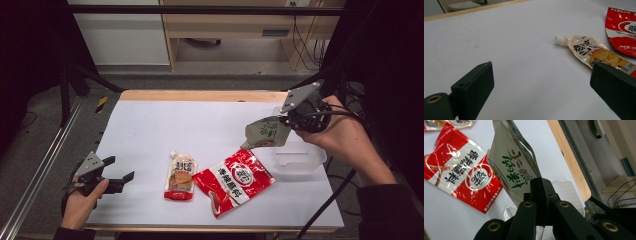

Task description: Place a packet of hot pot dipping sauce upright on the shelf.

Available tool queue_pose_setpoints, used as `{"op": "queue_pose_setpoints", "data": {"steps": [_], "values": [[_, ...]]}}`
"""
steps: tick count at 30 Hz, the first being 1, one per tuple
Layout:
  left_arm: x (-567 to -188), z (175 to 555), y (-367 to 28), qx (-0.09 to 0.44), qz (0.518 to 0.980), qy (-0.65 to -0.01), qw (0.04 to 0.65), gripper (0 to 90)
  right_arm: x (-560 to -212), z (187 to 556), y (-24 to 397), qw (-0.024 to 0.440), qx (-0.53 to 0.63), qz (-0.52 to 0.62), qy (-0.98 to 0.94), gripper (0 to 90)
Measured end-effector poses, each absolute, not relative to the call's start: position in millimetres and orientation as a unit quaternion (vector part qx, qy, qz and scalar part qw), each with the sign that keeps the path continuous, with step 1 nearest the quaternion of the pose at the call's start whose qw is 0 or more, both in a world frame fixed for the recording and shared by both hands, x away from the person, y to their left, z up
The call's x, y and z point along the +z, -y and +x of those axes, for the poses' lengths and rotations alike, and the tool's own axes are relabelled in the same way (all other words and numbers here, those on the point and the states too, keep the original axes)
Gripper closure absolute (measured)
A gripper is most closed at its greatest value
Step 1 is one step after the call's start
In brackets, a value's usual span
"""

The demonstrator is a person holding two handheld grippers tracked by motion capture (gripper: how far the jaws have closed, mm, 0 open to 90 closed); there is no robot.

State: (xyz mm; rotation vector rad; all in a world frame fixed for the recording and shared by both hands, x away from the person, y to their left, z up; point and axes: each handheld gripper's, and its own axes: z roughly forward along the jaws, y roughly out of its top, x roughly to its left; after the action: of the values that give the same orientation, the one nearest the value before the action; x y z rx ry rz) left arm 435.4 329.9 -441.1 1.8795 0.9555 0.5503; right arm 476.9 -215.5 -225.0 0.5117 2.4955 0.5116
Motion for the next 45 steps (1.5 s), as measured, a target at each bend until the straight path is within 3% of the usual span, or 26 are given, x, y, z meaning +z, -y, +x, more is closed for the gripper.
{"op": "queue_pose_setpoints", "data": {"steps": [23, 45], "values": [[-442.0, 435.6, -329.6, 0.222, 0.767, -0.39, 0.46, 5.0, -258.2, 466.3, 299.0, 0.264, 0.193, 0.256, -0.91, 90.0], [-441.7, 435.5, -329.5, 0.222, 0.767, -0.389, 0.459, 5.1, -271.4, 467.5, 314.9, 0.242, 0.181, 0.261, -0.917, 90.0]]}}
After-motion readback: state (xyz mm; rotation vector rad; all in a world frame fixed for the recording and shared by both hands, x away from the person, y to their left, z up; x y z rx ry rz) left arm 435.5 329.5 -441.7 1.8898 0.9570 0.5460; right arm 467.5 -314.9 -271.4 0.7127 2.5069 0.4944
